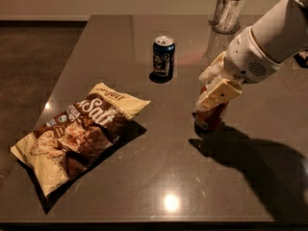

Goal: Move coke can near brown chip bag

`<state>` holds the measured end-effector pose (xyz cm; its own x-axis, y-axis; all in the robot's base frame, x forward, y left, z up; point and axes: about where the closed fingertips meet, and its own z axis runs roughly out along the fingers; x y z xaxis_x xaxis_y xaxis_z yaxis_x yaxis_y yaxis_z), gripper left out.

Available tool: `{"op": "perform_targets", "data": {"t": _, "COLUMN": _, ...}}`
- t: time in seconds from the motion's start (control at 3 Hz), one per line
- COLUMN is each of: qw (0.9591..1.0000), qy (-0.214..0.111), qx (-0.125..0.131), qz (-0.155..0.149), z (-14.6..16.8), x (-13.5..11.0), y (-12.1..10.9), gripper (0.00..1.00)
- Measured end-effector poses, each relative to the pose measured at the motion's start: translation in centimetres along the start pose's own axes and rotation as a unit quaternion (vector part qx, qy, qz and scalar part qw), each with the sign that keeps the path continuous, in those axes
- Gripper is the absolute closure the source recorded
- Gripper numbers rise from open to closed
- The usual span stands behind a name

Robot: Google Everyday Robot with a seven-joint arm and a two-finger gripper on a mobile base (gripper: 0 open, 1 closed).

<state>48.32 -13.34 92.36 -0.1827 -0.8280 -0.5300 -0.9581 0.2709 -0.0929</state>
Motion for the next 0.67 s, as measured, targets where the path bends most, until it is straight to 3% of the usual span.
{"op": "perform_targets", "data": {"t": 0.67, "qw": 1.0, "qy": -0.001, "qx": -0.001, "qz": 0.003, "z": -0.67, "x": 0.01, "y": -0.41, "gripper": 0.88}}
